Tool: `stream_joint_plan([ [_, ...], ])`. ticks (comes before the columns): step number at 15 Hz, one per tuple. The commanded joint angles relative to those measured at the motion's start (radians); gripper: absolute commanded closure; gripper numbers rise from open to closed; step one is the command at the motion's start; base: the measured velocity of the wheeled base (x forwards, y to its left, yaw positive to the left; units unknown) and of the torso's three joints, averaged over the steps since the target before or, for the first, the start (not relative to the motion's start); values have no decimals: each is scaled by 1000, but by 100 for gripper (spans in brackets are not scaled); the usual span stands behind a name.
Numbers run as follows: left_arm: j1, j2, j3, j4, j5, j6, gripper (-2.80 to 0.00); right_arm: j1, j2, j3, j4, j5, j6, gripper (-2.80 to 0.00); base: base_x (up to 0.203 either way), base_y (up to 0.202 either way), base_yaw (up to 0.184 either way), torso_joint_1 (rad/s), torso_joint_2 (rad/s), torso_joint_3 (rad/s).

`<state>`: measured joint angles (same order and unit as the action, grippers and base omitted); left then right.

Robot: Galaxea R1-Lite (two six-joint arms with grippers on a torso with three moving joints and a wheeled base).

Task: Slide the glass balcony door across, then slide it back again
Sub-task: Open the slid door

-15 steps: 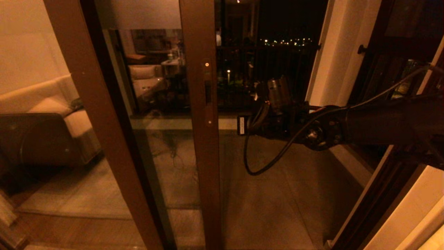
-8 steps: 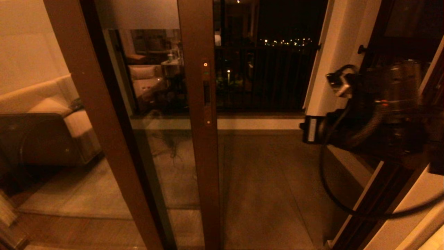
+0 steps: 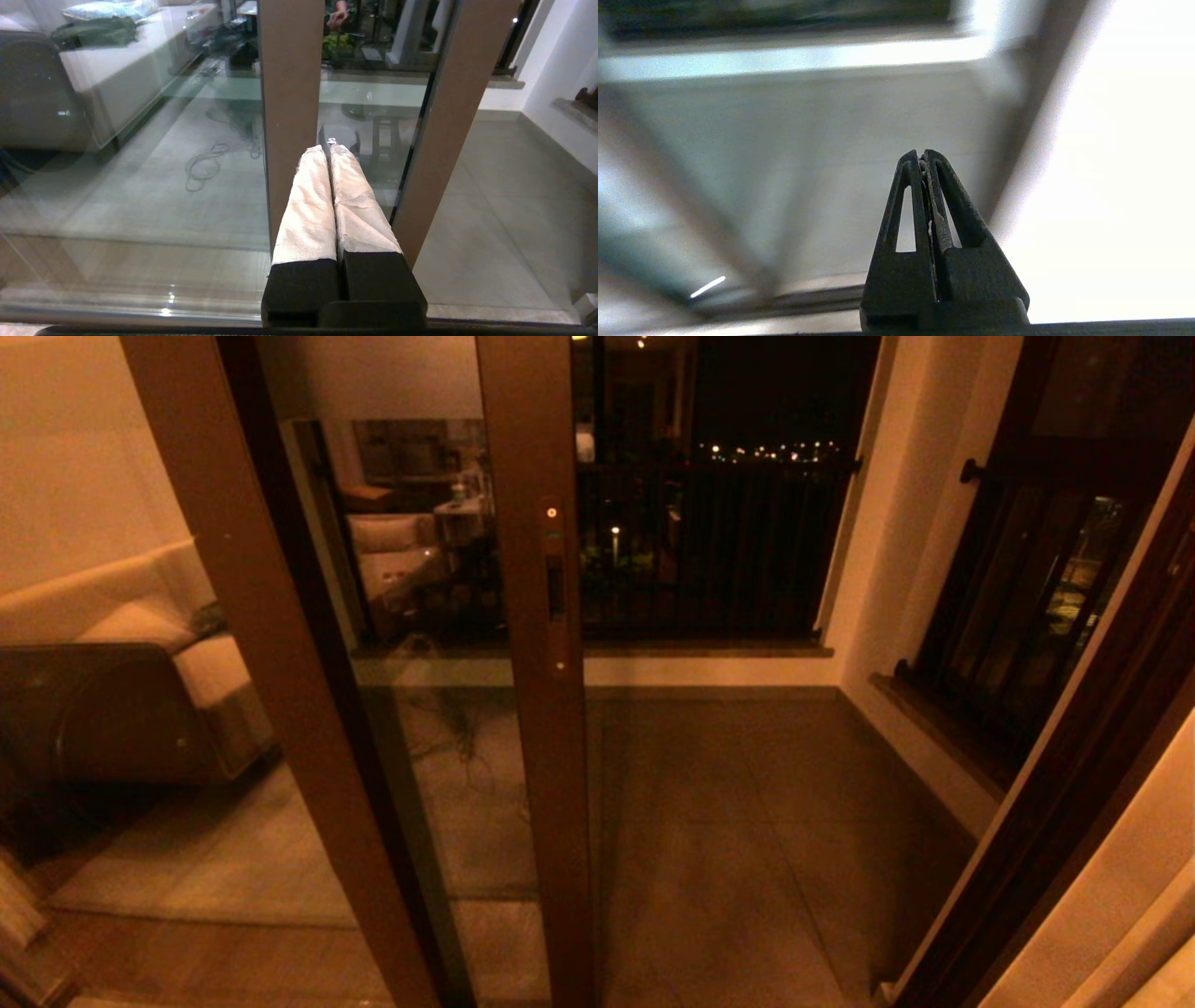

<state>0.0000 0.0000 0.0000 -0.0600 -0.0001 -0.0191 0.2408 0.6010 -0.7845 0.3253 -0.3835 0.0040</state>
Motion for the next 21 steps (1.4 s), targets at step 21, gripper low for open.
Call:
stream_joint_plan([
  [21,0,0,21,0,0,-1,0,-241,-599,784,-322,387,-16,0,0,0,0,0,0,0],
])
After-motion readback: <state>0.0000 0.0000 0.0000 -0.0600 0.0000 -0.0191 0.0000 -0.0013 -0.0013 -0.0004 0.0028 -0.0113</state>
